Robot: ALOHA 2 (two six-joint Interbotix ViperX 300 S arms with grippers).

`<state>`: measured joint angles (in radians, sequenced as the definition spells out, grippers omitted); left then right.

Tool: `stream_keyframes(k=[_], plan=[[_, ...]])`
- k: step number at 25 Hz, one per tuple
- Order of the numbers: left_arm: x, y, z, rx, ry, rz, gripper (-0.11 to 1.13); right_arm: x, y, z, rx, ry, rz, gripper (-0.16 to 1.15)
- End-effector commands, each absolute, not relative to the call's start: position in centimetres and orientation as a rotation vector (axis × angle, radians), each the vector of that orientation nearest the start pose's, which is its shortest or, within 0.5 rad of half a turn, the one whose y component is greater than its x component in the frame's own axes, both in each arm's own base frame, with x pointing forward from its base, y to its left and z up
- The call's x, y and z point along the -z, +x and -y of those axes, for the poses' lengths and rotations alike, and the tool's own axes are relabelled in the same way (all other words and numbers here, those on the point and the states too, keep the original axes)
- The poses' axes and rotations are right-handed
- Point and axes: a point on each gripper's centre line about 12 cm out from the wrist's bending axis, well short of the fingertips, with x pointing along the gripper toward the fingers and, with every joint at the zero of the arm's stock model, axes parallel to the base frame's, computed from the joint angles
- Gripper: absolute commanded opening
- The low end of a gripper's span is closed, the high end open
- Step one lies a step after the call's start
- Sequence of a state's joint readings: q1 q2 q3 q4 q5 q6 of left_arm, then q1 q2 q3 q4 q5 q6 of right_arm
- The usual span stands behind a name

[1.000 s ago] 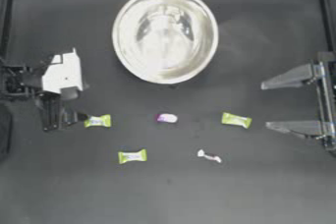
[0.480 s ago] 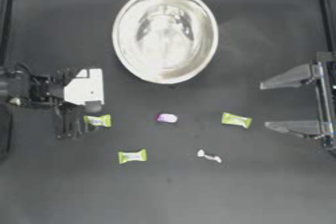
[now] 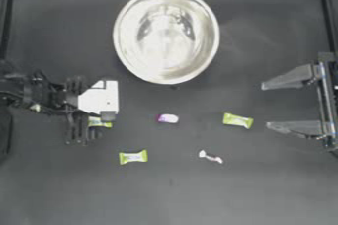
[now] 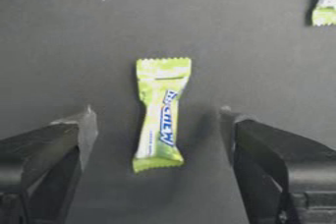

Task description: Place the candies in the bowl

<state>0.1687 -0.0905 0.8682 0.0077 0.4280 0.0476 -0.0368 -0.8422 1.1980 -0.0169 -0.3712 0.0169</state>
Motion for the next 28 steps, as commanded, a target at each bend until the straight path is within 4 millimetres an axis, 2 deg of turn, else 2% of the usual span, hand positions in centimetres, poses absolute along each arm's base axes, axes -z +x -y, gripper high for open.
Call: stream_keyframes(k=[1,6,9,11,14,16,18,23,28], plan=[[-11.4,29.1,-5.0,-0.119,-0.052,-1.189,1.02,-27.5,21.8,0.8,0.033,0.005,0.034,0.96],[-10.8,29.3,-5.0,-0.118,-0.054,-1.209,0.97,-27.5,21.8,0.8,0.033,0.005,0.032,0.96],[-10.5,29.5,-5.0,-0.117,-0.055,-1.220,0.85,-27.5,21.8,0.8,0.033,0.005,0.034,0.96],[-10.2,29.4,-5.0,-0.116,-0.057,-1.238,0.70,-27.5,21.8,0.8,0.033,0.005,0.034,0.96],[-9.9,29.2,-5.0,-0.114,-0.060,-1.278,0.36,-27.6,21.8,0.8,0.033,0.003,0.035,0.96],[-10.0,29.1,-5.0,-0.113,-0.062,-1.290,0.18,-27.6,21.8,0.8,0.033,0.003,0.035,0.96],[-10.4,29.2,-4.9,-0.109,-0.058,-1.284,0.06,-27.5,21.8,0.8,0.033,0.003,0.032,0.96],[-12.5,29.8,-4.4,-0.097,-0.041,-1.225,0.08,-27.5,21.8,0.8,0.033,0.005,0.032,0.96],[-17.1,30.2,-4.4,-0.097,-0.012,-1.087,0.08,-27.5,21.8,0.8,0.033,0.005,0.034,0.96]])
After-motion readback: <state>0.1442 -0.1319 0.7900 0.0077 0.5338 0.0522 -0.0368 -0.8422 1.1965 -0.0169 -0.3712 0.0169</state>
